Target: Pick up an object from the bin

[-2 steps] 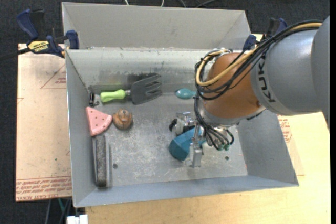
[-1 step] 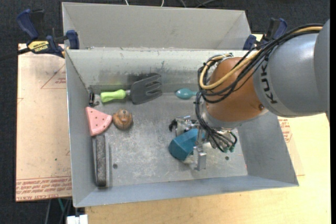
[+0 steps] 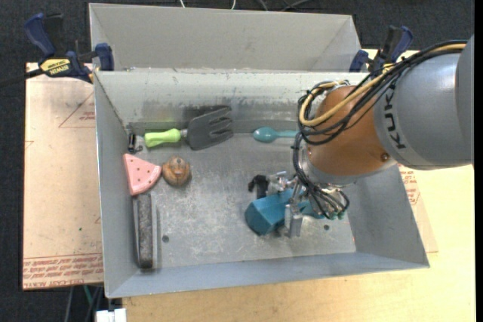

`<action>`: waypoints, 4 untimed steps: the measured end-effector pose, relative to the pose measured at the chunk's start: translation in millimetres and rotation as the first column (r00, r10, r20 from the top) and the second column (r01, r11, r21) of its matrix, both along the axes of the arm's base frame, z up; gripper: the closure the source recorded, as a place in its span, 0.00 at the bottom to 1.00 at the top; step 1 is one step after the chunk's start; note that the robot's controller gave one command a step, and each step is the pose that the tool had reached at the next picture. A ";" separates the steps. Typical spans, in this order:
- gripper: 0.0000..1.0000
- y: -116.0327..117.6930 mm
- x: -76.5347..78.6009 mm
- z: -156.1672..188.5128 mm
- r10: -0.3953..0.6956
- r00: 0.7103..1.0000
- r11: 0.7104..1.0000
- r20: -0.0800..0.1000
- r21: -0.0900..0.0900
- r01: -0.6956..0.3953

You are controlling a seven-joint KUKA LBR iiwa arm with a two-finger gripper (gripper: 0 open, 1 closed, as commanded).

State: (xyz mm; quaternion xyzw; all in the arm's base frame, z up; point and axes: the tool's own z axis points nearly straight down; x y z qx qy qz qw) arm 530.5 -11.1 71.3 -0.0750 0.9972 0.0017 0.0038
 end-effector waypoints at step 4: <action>1.00 -2.7 21.3 163.0 0.175 0.984 0.985 -0.017 0.004 -0.175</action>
Offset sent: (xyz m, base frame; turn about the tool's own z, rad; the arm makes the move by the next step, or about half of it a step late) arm 0.0084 0.0225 0.0240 -0.2304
